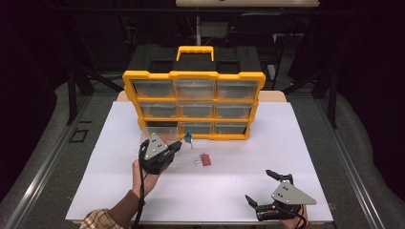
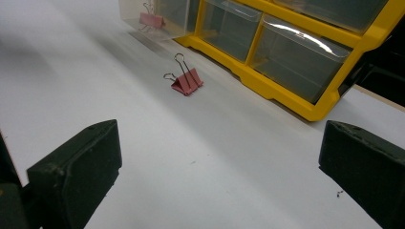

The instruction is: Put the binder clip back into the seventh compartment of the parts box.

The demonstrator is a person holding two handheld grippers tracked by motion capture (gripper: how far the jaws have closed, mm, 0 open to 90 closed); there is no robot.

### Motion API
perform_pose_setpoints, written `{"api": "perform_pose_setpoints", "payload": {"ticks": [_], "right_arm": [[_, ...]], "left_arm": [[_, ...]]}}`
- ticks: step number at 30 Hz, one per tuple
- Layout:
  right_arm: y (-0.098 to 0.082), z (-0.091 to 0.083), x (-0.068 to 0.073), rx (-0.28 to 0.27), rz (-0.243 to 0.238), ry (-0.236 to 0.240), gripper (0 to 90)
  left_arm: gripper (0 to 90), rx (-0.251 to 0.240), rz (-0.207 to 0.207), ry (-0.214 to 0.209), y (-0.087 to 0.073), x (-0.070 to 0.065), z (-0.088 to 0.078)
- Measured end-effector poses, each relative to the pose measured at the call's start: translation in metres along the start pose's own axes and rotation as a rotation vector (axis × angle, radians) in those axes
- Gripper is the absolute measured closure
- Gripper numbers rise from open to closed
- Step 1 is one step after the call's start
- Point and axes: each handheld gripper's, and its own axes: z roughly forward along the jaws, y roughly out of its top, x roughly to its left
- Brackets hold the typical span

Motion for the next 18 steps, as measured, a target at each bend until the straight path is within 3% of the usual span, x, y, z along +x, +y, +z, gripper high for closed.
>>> {"api": "perform_pose_setpoints", "payload": {"ticks": [18], "right_arm": [[0.000, 0.001, 0.000, 0.001, 0.001, 0.004, 0.3]], "left_arm": [[88.7, -0.058, -0.032, 0.041, 0.007, 0.014, -0.013]]}}
